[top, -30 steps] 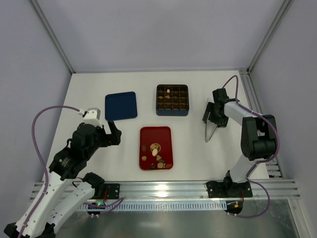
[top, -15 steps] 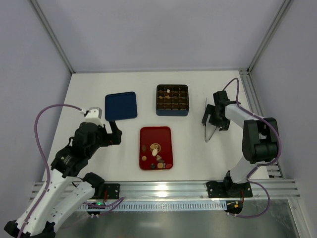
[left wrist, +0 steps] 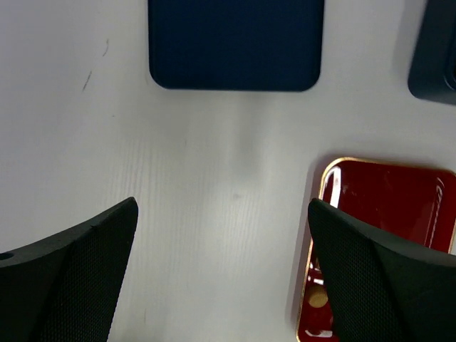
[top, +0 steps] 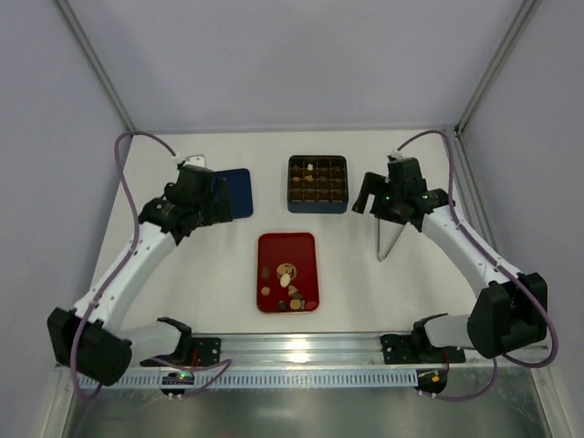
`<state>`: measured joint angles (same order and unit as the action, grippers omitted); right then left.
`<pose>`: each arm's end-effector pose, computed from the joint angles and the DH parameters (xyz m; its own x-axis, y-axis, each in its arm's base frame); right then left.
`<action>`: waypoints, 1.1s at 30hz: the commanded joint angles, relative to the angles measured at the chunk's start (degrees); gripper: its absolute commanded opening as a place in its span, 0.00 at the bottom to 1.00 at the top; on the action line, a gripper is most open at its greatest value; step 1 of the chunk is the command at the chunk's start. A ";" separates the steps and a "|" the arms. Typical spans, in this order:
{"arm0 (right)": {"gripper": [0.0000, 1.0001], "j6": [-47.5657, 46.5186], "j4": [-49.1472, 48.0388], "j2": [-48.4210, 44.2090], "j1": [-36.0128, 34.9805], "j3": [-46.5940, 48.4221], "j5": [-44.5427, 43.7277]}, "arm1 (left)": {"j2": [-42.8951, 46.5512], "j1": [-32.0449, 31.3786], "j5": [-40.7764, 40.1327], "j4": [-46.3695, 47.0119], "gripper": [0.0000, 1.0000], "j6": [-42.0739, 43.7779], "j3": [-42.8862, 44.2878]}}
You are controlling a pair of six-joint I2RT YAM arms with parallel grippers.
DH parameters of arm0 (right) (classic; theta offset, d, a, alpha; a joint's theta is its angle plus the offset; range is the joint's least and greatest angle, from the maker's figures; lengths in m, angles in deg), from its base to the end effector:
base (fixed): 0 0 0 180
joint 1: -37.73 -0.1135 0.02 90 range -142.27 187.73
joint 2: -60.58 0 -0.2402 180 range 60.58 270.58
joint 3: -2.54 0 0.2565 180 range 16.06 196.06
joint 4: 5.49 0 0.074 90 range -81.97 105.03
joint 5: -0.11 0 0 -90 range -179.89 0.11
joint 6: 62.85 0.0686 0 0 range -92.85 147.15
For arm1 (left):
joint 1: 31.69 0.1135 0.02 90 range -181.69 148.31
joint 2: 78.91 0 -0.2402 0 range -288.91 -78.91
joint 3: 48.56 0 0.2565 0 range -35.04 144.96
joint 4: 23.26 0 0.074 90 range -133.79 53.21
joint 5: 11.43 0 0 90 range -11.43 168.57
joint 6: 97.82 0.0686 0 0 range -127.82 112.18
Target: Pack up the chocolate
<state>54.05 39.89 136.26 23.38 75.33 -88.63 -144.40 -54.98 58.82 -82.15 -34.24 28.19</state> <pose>0.3016 0.0787 0.2269 -0.7633 0.2716 -0.5862 0.0935 0.9442 0.3158 0.2528 -0.0836 0.2798 -0.6802 -0.1631 -0.7146 -0.1560 0.9848 -0.0763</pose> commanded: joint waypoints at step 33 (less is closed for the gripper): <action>0.86 -2.55 -4.52 35.48 -17.38 39.52 15.79 | -60.80 30.14 30.65 14.51 0.41 7.78 31.17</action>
<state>52.02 37.86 169.09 6.64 110.45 -75.17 -202.59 -24.95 87.73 -68.93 -26.76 58.70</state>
